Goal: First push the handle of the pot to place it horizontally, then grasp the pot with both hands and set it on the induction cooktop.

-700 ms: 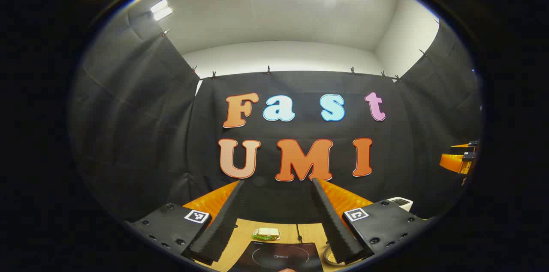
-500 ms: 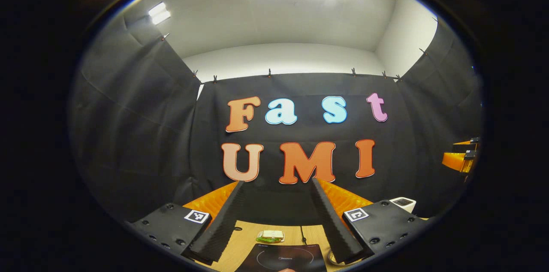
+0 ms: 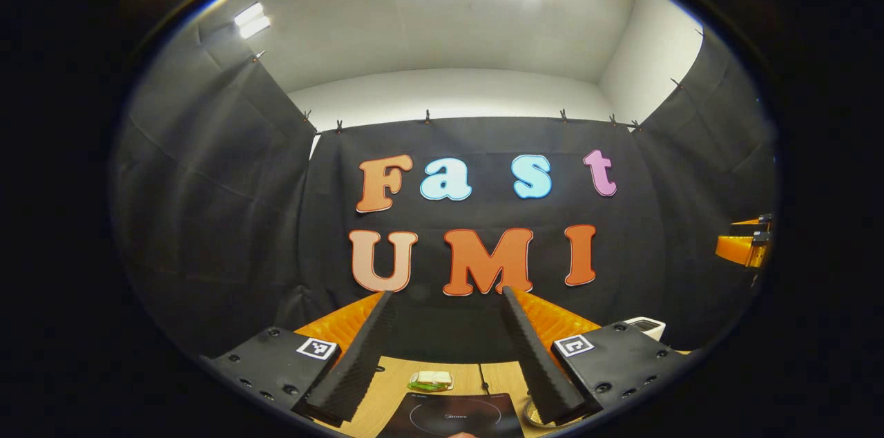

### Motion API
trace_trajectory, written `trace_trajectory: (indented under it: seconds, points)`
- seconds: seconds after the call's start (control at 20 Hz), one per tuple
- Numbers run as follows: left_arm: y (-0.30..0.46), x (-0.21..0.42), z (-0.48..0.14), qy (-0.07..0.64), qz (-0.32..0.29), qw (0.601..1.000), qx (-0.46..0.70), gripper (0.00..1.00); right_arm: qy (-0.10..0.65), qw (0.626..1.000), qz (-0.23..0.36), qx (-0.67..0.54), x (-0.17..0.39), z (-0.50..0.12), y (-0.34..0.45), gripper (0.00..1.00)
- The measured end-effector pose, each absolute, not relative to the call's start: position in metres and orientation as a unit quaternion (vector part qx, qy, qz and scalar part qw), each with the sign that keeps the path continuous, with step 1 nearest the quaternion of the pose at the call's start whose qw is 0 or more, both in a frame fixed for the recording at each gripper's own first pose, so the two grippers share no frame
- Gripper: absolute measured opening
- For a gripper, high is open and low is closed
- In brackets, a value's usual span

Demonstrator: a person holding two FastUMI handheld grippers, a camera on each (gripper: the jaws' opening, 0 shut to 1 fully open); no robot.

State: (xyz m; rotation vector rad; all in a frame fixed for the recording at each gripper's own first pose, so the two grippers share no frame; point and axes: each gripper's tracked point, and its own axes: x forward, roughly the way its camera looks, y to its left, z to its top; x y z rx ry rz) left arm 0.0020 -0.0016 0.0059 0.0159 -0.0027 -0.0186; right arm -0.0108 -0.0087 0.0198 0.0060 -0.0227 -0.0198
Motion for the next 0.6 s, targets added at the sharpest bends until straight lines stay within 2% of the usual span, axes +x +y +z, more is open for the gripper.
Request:
trace_trajectory:
  seconds: [0.05, 0.15, 0.3, 0.5, 0.55, 0.6]
  points:
    - [-0.001, 0.002, 0.006, -0.002, -0.008, 1.0, 0.009, 0.95, -0.011, 1.0, -0.01, 0.004, -0.011, 0.019, -0.009, 0.94]
    - [-0.001, 0.002, 0.007, -0.003, -0.007, 1.0, 0.009, 1.0, -0.008, 1.0, -0.009, 0.002, -0.011, 0.015, -0.01, 0.94]
    - [0.0, 0.003, 0.007, -0.003, -0.006, 1.0, 0.012, 1.0, -0.003, 1.0, -0.01, 0.0, -0.011, 0.013, -0.009, 0.94]
    - [0.001, 0.005, 0.008, -0.006, -0.007, 1.0, 0.013, 0.95, 0.01, 1.0, -0.003, 0.002, -0.013, 0.005, -0.003, 0.94]
    - [0.0, 0.005, 0.008, -0.007, -0.007, 1.0, 0.013, 1.0, 0.014, 1.0, -0.001, 0.002, -0.013, 0.001, -0.002, 0.94]
    - [0.0, 0.006, 0.007, -0.007, -0.008, 1.0, 0.013, 0.95, 0.018, 1.0, 0.001, 0.001, -0.014, -0.002, -0.001, 0.94]
